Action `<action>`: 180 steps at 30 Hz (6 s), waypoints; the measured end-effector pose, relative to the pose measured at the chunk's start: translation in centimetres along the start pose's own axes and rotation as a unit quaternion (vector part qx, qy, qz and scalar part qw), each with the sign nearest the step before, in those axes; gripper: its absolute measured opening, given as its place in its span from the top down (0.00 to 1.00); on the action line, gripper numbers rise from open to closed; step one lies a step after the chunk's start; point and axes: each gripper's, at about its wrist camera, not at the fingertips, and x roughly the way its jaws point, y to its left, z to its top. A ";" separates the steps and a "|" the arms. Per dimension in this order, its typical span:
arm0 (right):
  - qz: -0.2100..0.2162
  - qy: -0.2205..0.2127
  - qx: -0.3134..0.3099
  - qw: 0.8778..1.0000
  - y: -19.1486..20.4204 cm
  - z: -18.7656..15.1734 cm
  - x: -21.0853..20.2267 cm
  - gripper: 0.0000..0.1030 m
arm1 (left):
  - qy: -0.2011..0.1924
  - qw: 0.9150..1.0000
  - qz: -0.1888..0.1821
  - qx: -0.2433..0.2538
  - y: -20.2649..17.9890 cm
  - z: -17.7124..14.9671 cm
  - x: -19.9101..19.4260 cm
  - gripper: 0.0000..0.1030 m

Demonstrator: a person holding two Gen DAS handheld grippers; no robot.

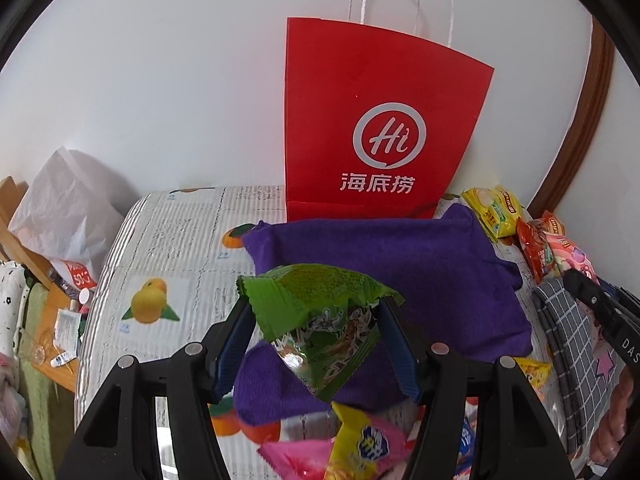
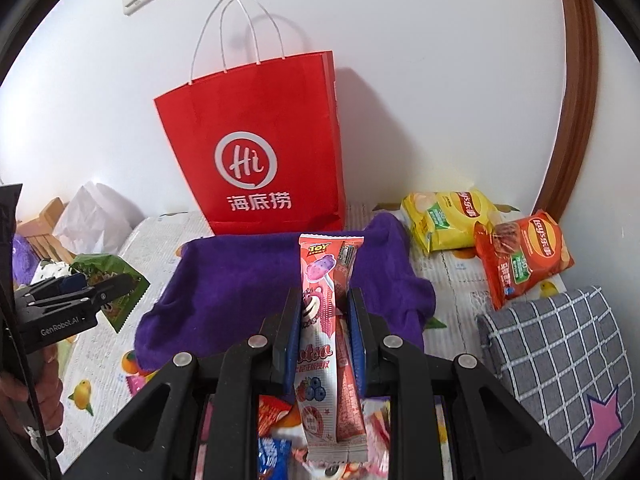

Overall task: Organize snacks
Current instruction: 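Carry the green packet and pink wrapper over the purple towel with both tools, then open both tools to drop the packets onto the purple towel, then withdraw both open tools back toward the remaining snack pile, then grasp the pink-yellow triangular bag with the left tool while the right tool grasps the pink panda packet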

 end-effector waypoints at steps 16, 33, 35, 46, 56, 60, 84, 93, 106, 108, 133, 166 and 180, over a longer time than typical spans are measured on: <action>0.012 0.029 0.010 0.999 -0.7 0.0 7.2 0.79 | 0.030 1.000 0.004 0.010 0.0 1.5 6.6 0.41; -0.003 0.077 0.011 0.997 -1.7 -0.6 13.6 0.79 | 0.068 0.998 -0.009 0.012 -0.1 1.4 13.5 0.41; -0.006 0.081 0.010 0.997 -1.8 -0.7 14.0 0.79 | 0.070 0.997 -0.010 0.012 0.0 1.5 13.9 0.41; -0.008 0.102 0.016 0.995 -2.4 -1.1 15.9 0.79 | 0.089 0.996 -0.011 0.018 -0.4 1.2 15.8 0.41; -0.008 0.119 0.013 0.993 -1.9 -1.5 16.9 0.77 | 0.101 0.995 -0.012 0.024 -1.0 1.1 16.5 0.40; -0.006 0.119 0.016 0.993 -1.7 -1.6 16.7 0.68 | 0.099 0.995 -0.010 0.019 -1.0 1.0 16.1 0.26; -0.024 0.039 0.015 0.999 0.2 -1.0 1.7 0.51 | 0.022 0.999 -0.029 0.003 -1.6 -0.7 2.1 0.24; -0.032 0.026 0.030 0.999 -0.7 -3.7 -4.5 0.50 | 0.018 1.000 -0.022 0.010 -2.8 -3.0 -3.4 0.24; -0.040 0.009 0.043 0.998 -2.5 -8.0 -10.5 0.50 | -0.017 1.000 -0.011 0.002 -2.3 -7.2 -8.6 0.24; -0.040 0.010 0.047 0.998 -2.9 -8.6 -10.9 0.50 | -0.014 1.000 -0.008 -0.006 -1.9 -7.6 -8.8 0.24; -0.003 0.092 0.027 0.995 -1.6 -15.0 -3.5 0.50 | 0.068 0.996 0.036 -0.054 2.1 -13.1 -3.8 0.24; -0.046 0.118 0.003 0.992 -3.2 -14.9 -0.1 0.50 | 0.121 0.991 -0.013 -0.050 -0.7 -13.3 6.4 0.05; -0.042 0.111 0.011 0.993 -3.2 -15.5 -0.5 0.50 | 0.101 0.994 -0.031 -0.022 -1.6 -14.2 4.9 0.34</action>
